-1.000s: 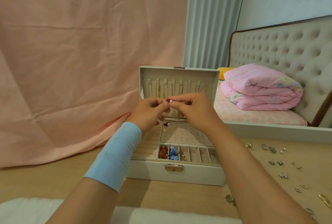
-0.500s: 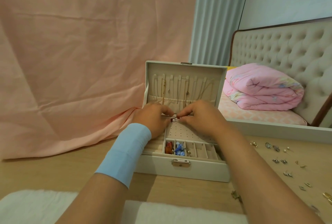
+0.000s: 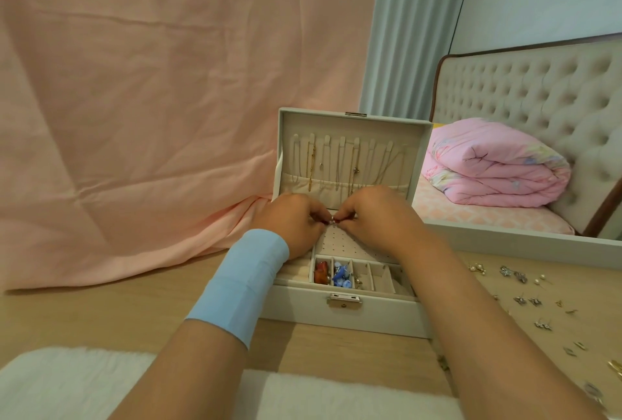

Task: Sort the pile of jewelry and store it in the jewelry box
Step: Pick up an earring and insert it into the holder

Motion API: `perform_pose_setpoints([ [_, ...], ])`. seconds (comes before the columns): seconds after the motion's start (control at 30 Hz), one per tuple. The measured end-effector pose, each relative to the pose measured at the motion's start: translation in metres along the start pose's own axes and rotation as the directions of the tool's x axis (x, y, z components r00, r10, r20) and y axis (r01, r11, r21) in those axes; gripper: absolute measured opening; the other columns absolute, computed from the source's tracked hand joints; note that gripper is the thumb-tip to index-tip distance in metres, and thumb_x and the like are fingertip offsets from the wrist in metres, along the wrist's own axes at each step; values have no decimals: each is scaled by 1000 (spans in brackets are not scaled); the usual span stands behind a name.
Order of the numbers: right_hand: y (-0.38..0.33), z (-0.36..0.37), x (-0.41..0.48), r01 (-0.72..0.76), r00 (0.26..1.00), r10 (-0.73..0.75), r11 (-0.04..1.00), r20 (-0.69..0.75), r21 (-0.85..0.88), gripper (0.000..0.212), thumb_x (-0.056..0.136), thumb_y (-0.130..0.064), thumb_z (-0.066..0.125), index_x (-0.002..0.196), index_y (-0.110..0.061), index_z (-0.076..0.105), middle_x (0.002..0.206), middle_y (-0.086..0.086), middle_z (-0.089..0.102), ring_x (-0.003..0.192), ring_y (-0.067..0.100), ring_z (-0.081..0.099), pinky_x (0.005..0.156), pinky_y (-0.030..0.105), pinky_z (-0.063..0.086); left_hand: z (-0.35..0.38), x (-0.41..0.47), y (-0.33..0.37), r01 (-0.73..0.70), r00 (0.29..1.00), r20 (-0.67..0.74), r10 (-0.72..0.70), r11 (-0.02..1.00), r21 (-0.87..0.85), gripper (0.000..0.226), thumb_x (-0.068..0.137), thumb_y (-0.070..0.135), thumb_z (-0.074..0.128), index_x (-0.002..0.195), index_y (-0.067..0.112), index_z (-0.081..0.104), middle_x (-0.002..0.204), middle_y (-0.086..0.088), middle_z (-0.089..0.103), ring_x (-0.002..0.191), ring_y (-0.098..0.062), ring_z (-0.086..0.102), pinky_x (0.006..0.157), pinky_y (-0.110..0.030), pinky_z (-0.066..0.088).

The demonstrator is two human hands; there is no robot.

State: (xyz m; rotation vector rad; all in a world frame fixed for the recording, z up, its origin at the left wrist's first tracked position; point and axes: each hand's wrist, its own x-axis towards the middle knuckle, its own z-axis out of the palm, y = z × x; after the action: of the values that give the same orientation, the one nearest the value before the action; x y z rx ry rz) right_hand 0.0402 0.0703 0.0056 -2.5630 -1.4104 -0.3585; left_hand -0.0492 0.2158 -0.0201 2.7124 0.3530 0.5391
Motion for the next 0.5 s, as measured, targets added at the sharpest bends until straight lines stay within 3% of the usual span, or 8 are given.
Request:
perform_pose_setpoints([
  [0.2,0,-2,-2,7,997,-10,999,71,42,21,96,-25,64,111,-31,78,107,-9,75,94,13,66,83,30,54,2,1,-1,-11,1000,-21,11,1000,22,25,92,27,58,111,37,70,110,12,67,94,-8,53,80,-25,45],
  [0.37,12,6,2,-114,993,96,943,71,312,8,89,-25,75,92,-32,78,95,-14,72,91,6,65,89,38,56,4,2,-3,-26,1000,14,25,999,29,29,93,29,58,119,40,66,116,9,61,111,-14,51,94,-35,48],
  [0.5,16,11,3,-121,992,101,925,73,361,5,88,-28,76,89,-33,76,91,-15,70,90,5,64,89,40,56,3,2,-3,-16,1000,24,15,1000,18,29,92,28,59,118,39,67,117,8,61,108,-14,54,94,-36,50],
])
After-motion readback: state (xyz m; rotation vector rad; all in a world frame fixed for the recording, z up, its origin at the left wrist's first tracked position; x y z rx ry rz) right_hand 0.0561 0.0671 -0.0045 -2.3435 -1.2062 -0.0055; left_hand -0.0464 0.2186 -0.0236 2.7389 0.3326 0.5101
